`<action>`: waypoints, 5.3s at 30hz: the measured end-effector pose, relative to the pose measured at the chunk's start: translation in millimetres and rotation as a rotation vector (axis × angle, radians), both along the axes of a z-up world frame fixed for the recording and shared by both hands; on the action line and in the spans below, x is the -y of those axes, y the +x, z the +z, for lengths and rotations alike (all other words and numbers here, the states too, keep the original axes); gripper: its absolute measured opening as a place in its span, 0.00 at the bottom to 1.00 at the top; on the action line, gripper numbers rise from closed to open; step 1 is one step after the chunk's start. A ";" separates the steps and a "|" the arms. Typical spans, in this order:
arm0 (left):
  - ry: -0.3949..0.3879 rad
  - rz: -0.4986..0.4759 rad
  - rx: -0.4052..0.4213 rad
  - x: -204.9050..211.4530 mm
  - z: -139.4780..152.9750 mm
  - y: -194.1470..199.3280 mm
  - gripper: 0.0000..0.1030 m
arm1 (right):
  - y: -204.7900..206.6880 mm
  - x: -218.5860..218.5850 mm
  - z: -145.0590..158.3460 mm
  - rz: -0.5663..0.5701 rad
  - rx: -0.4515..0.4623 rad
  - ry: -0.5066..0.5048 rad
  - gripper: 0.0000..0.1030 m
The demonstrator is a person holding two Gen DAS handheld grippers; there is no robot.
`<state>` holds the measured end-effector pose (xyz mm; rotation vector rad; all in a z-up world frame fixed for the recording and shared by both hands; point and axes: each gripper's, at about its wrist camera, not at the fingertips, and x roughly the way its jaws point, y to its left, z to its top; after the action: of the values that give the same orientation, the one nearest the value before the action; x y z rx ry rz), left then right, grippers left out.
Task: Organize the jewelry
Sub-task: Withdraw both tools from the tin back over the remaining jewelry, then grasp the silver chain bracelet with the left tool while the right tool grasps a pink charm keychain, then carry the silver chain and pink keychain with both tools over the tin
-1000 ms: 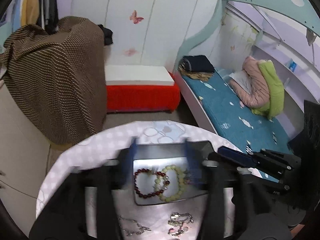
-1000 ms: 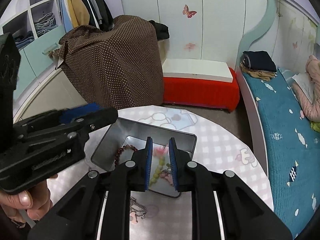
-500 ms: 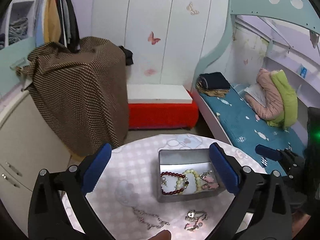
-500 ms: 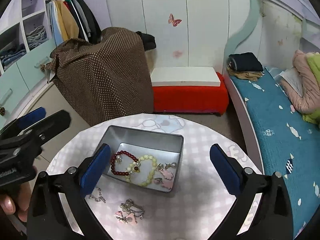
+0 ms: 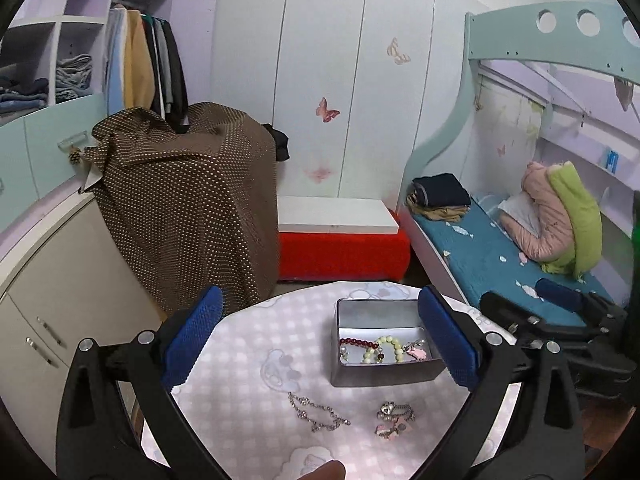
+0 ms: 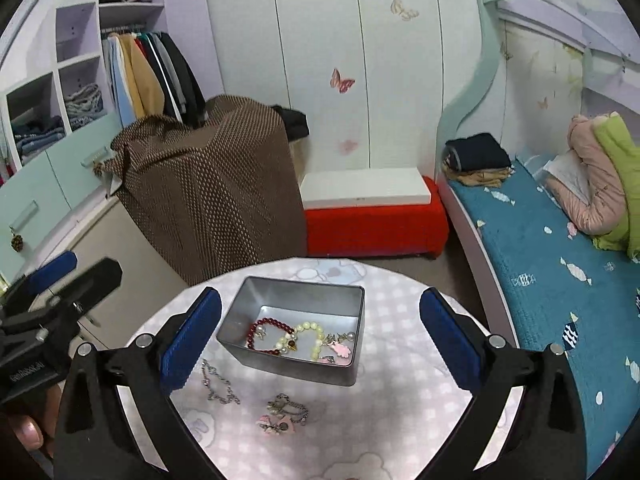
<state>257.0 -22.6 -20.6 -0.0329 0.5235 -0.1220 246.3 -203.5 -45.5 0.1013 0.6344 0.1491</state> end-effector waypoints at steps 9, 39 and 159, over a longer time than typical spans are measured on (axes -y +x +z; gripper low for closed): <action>-0.006 0.032 0.018 -14.1 5.9 -30.6 0.95 | -31.6 -1.2 27.7 -0.010 0.087 0.015 0.93; 0.050 0.051 0.001 -37.1 -38.1 -97.9 0.95 | -90.8 6.7 12.9 -0.053 0.094 -0.026 0.93; -0.031 -0.264 -0.036 27.5 20.5 3.7 0.06 | 0.0 -14.7 12.0 0.183 0.003 -0.055 0.26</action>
<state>260.7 -50.1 -0.1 0.0044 0.5606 -0.3883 246.3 -188.8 -33.5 -0.0101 0.6440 0.3082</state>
